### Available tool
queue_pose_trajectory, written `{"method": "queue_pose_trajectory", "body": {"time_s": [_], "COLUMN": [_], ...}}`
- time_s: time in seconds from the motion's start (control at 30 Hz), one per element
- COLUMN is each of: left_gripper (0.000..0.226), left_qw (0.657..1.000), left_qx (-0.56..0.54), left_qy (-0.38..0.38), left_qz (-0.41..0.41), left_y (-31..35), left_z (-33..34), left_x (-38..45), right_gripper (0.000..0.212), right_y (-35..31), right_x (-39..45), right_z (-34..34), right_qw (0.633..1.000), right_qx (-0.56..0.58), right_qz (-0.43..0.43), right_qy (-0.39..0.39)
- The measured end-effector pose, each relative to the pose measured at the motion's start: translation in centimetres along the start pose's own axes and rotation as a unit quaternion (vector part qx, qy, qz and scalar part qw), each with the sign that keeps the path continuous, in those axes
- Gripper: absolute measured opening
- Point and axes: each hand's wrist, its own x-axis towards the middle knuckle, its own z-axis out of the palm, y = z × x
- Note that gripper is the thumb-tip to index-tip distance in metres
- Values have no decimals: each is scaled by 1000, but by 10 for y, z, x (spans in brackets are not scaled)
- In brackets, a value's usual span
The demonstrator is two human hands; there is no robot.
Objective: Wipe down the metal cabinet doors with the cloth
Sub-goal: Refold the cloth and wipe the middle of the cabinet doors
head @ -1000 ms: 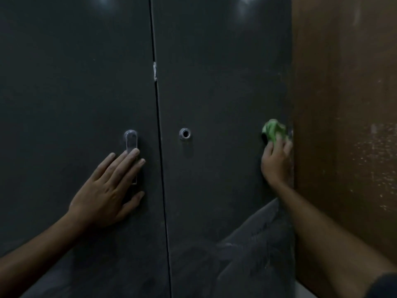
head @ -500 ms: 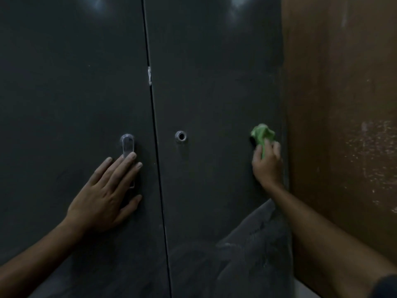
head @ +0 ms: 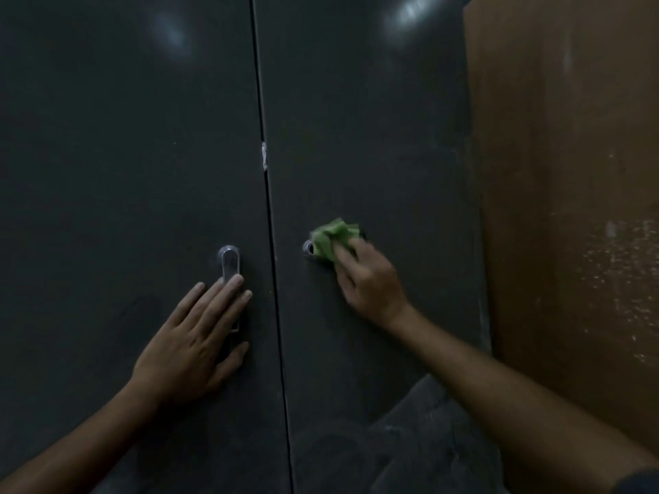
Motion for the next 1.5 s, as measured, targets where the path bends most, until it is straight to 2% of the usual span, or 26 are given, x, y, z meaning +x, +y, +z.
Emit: {"method": "queue_pose_trajectory", "body": {"time_s": [0.07,0.13,0.2,0.27,0.3,0.33,0.37,0.43,0.5,0.6,0.67,0.77,0.8,0.87,0.93,1.07,1.2,1.23,1.3,1.37,1.5], "left_gripper": [81,81,80,79,79,78,78,78,78,80,80,80,80,81,82,83,83,83,83,83,81], "left_qw": [1000,1000,1000,1000,1000,1000,1000,1000,1000,1000,1000,1000,1000,1000,1000,1000,1000,1000,1000,1000,1000], "left_qx": [-2,3,7,10,11,10,6,1,5,8,13,11,10,4,2,-2,7,6,3,4,-2], "left_qy": [-3,-10,-16,-19,-17,-15,-13,-12,-9,-15,-17,-12,-11,-12,-13,-6,-9,-8,-3,-1,-7], "left_qz": [1,4,2,3,2,1,2,3,-1,-1,-3,-1,-1,0,2,1,0,1,1,5,11], "left_y": [-1,-2,-3,-2,-2,-2,-3,-3,-2,-2,-2,0,-1,-2,-3,-3,-2,-2,-2,-2,-3], "left_z": [0,0,4,5,4,4,3,2,2,2,1,1,1,0,1,2,3,3,1,1,-1], "left_x": [-2,-3,-3,-4,-3,-3,-3,-2,-2,-1,-1,0,-1,-1,-2,-2,0,0,-1,0,-1], "right_gripper": [33,31,29,27,28,30,31,37,41,40,39,43,43,43,44,43,38,32,26,34,45], "right_y": [24,66,99,116,114,106,90,46,10,-26,-54,-74,-80,-88,-96,-70,-38,-46,-78,-112,-143], "right_x": [-48,-66,-41,18,51,80,101,109,71,-33,-90,-79,-54,-2,14,-56,-81,-74,-53,-29,-29], "right_z": [-5,-16,-29,-34,-35,-33,-28,-14,-3,0,3,11,12,15,17,18,4,4,8,14,18], "right_qw": [999,998,986,937,911,905,917,963,986,992,997,990,992,999,999,997,967,965,981,990,992], "right_qx": [-9,-42,-54,-46,-31,-20,-13,17,50,64,63,22,1,-24,-3,20,12,12,25,57,81], "right_qz": [-34,18,159,337,397,411,385,257,150,106,24,-119,-120,-31,52,69,252,260,192,124,92], "right_qy": [-34,-32,13,85,103,106,106,85,55,7,-41,-69,-50,-1,9,-20,-16,-17,-15,-14,-33]}}
